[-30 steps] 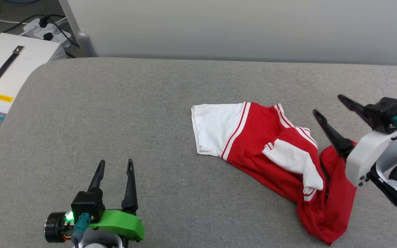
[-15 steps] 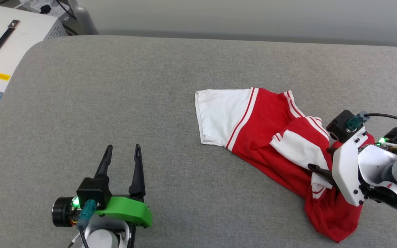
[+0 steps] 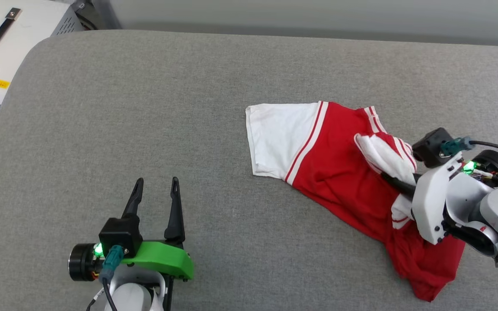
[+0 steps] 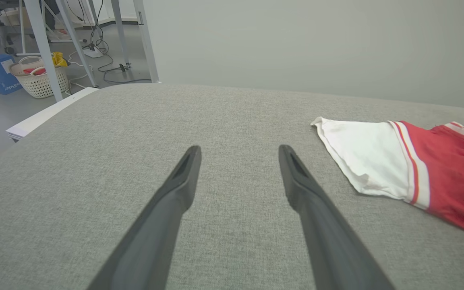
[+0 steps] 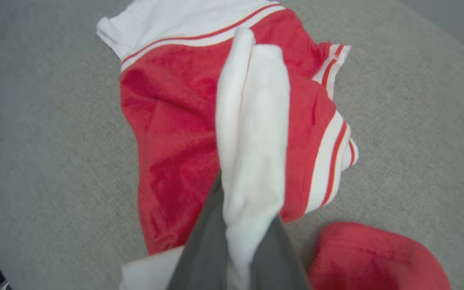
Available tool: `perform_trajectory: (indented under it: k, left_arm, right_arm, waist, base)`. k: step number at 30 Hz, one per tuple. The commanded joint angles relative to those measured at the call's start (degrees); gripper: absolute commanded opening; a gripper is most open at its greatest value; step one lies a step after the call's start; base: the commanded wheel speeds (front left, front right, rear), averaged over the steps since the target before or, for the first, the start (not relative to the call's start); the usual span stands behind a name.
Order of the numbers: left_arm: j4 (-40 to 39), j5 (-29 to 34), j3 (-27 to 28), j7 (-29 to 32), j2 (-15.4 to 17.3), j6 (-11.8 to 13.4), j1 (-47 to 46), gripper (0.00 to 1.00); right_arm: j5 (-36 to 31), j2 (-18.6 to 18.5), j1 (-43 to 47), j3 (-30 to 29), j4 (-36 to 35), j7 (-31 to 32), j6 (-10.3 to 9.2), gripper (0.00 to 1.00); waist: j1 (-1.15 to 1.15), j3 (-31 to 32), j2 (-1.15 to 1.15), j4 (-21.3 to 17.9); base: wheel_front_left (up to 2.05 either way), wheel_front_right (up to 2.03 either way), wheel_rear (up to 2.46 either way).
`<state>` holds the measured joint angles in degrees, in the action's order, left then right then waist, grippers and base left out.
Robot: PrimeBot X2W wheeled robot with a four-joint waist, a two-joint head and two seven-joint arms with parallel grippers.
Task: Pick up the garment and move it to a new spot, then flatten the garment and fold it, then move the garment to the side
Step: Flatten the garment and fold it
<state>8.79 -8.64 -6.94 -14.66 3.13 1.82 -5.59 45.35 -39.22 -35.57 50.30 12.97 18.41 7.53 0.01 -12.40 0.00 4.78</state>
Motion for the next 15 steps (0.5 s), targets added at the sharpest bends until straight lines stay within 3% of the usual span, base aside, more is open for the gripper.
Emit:
perform_trajectory:
  k: [1, 8, 15]
  left_arm:
    - [0.1, -0.12, 0.06, -0.34, -0.24, 0.31, 0.26, 1.0]
    - [0.26, -0.26, -0.41, -0.34, -0.24, 0.28, 0.86, 1.0]
    - [0.43, -0.24, -0.14, -0.34, -0.25, 0.26, 1.32, 1.0]
  right_arm:
    - [1.58, 0.17, -0.48, -1.13, 0.0, -2.01, -0.04, 0.0]
    - [10.1, 0.04, 4.46, -12.01, 2.11, -13.29, -0.04, 0.0]
    - [16.38, -0.57, 11.89, -22.49, 11.51, -21.16, -0.04, 0.0]
  waist:
    - [-0.01, 1.11, 0.0, -1.16]
    - [-0.01, 2.0, 0.0, -2.78]
    - [-0.01, 1.63, 0.0, -3.42]
  base:
    - [0.0, 0.0, 0.0]
    - [0.0, 0.0, 0.0]
    - [0.0, 0.0, 0.0]
